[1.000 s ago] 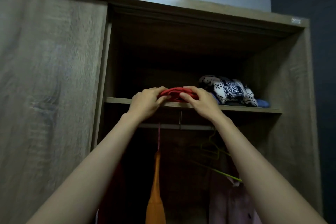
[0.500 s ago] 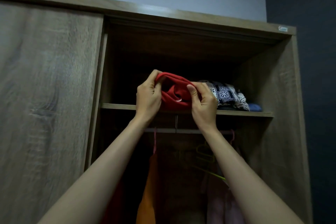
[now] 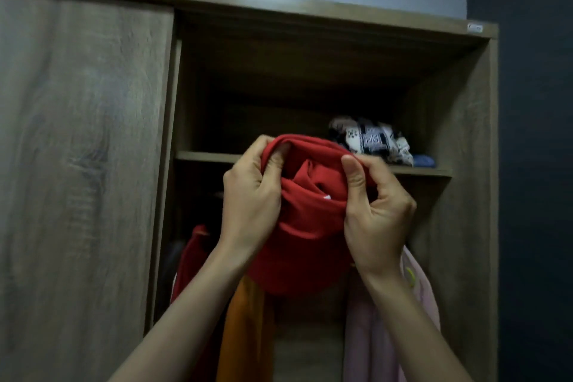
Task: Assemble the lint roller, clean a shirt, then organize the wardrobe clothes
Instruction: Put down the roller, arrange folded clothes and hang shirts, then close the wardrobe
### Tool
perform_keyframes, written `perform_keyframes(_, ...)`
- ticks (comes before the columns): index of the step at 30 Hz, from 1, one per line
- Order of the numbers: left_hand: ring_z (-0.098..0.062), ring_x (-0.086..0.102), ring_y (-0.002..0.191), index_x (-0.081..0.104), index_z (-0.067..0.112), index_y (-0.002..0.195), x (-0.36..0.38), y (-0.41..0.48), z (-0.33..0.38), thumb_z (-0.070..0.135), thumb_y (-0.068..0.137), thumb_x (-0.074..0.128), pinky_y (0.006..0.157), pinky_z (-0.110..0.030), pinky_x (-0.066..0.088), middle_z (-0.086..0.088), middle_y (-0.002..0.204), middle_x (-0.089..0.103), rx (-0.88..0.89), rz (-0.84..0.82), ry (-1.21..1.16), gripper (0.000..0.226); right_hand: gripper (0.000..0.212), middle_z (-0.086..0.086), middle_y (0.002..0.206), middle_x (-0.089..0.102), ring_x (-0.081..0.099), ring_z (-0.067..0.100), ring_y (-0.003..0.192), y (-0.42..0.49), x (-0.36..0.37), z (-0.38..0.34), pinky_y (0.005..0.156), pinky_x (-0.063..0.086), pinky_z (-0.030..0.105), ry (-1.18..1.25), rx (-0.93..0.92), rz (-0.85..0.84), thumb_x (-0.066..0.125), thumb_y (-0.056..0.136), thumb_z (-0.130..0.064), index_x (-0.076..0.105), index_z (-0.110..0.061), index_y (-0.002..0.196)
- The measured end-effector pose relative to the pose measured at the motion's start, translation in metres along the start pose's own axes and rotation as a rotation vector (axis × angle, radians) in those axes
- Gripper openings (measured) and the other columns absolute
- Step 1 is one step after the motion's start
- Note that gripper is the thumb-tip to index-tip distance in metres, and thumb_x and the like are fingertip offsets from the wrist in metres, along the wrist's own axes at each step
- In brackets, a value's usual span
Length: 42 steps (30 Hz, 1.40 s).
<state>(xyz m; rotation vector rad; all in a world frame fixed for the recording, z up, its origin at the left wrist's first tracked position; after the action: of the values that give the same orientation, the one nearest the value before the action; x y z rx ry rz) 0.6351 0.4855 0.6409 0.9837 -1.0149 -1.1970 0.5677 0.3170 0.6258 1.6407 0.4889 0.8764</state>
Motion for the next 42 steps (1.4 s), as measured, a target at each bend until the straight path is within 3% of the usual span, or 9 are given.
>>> perform_keyframes(6, 0.003, 0.048, 0.058, 0.059, 0.016, 0.075, 0.014, -0.110, -0.068, 0.030, 0.097, 0.055, 0.056, -0.017, 0.040, 0.006, 0.061, 0.057, -0.334, -0.097, 0.086, 0.026, 0.010, -0.016, 0.078, 0.064, 0.061, -0.006, 0.079, -0.106, -0.029, 0.044, 0.074, 0.043, 0.010, -0.070, 0.288, -0.145, 0.058, 0.093, -0.026, 0.066, -0.021, 0.089)
perform_keyframes(10, -0.006, 0.052, 0.057, 0.059, 0.009, 0.075, 0.011, -0.172, -0.105, 0.031, 0.097, 0.056, 0.057, -0.027, 0.041, -0.009, 0.064, 0.061, -0.518, -0.099, 0.187, 0.031, 0.029, -0.025, 0.119, 0.059, 0.056, -0.002, 0.114, -0.170, -0.037, 0.061, 0.098, 0.042, 0.018, -0.005, 0.448, -0.377, 0.054, 0.095, -0.019, 0.057, -0.027, 0.123)
perform_keyframes(13, -0.015, 0.055, 0.045, 0.056, 0.009, 0.072, 0.008, -0.200, -0.120, 0.031, 0.098, 0.055, 0.051, -0.029, 0.042, -0.002, 0.052, 0.054, -0.640, -0.088, 0.216, 0.034, 0.034, -0.007, 0.119, 0.059, 0.055, 0.005, 0.114, -0.202, -0.042, 0.067, 0.099, 0.042, 0.022, -0.003, 0.440, -0.526, 0.056, 0.094, -0.014, 0.059, -0.023, 0.128)
perform_keyframes(18, -0.007, 0.051, 0.040, 0.057, 0.012, 0.072, 0.009, -0.221, -0.125, 0.029, 0.099, 0.054, 0.044, -0.014, 0.036, 0.002, 0.052, 0.053, -0.686, -0.111, 0.265, 0.032, 0.027, -0.003, 0.113, 0.058, 0.057, 0.005, 0.109, -0.230, -0.048, 0.085, 0.091, 0.043, 0.018, -0.017, 0.563, -0.625, 0.068, 0.087, -0.019, 0.069, -0.020, 0.113)
perform_keyframes(22, -0.008, 0.051, 0.059, 0.058, 0.008, 0.074, 0.014, -0.223, -0.129, 0.028, 0.098, 0.054, 0.056, -0.023, 0.035, 0.005, 0.061, 0.055, -0.689, -0.128, 0.299, 0.032, 0.038, -0.002, 0.117, 0.057, 0.054, 0.001, 0.113, -0.243, -0.040, 0.096, 0.100, 0.037, 0.013, 0.003, 0.633, -0.772, 0.070, 0.085, -0.020, 0.064, -0.025, 0.121)
perform_keyframes(30, -0.006, 0.053, 0.041, 0.053, 0.015, 0.070, 0.013, -0.219, -0.135, 0.028, 0.100, 0.051, 0.047, -0.023, 0.038, 0.005, 0.055, 0.051, -0.753, -0.087, 0.283, 0.033, 0.009, -0.014, 0.106, 0.053, 0.051, 0.009, 0.109, -0.230, -0.052, 0.106, 0.098, 0.037, 0.036, -0.234, 0.642, -0.523, 0.064, 0.078, -0.048, 0.066, -0.040, 0.080)
perform_keyframes(33, -0.012, 0.058, 0.065, 0.061, 0.011, 0.083, 0.008, -0.214, -0.137, 0.030, 0.100, 0.051, 0.061, -0.028, 0.039, 0.008, 0.066, 0.057, -0.731, -0.062, 0.285, 0.027, 0.015, -0.012, 0.105, 0.057, 0.055, 0.006, 0.103, -0.217, -0.057, 0.103, 0.093, 0.038, 0.027, -0.210, 0.594, -0.484, 0.062, 0.085, -0.040, 0.064, -0.027, 0.079)
perform_keyframes(38, 0.016, 0.052, 0.064, 0.055, 0.021, 0.084, 0.011, -0.207, -0.123, 0.025, 0.101, 0.051, 0.063, -0.006, 0.037, 0.013, 0.071, 0.053, -0.626, -0.041, 0.247, 0.017, 0.016, 0.002, 0.083, 0.057, 0.054, 0.006, 0.077, -0.207, -0.061, 0.105, 0.073, 0.039, 0.013, -0.225, 0.571, -0.433, 0.059, 0.092, -0.024, 0.060, -0.013, 0.080)
perform_keyframes(42, -0.007, 0.057, 0.075, 0.063, 0.011, 0.096, -0.002, -0.206, -0.131, 0.026, 0.102, 0.048, 0.065, -0.020, 0.035, 0.004, 0.082, 0.061, -0.668, 0.038, 0.283, 0.022, 0.019, 0.001, 0.076, 0.056, 0.052, 0.003, 0.071, -0.199, -0.075, 0.110, 0.068, 0.040, 0.017, -0.220, 0.634, -0.342, 0.055, 0.095, -0.021, 0.055, -0.013, 0.078)
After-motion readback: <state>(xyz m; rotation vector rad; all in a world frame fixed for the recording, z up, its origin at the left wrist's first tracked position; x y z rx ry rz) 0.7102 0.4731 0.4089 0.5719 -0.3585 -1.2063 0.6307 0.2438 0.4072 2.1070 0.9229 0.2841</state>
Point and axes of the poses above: each hand's wrist, its own y-axis towards the middle knuckle, its own x-axis out of the palm, z = x × y, the point moved 9 cm from there along y, towards the middle knuckle
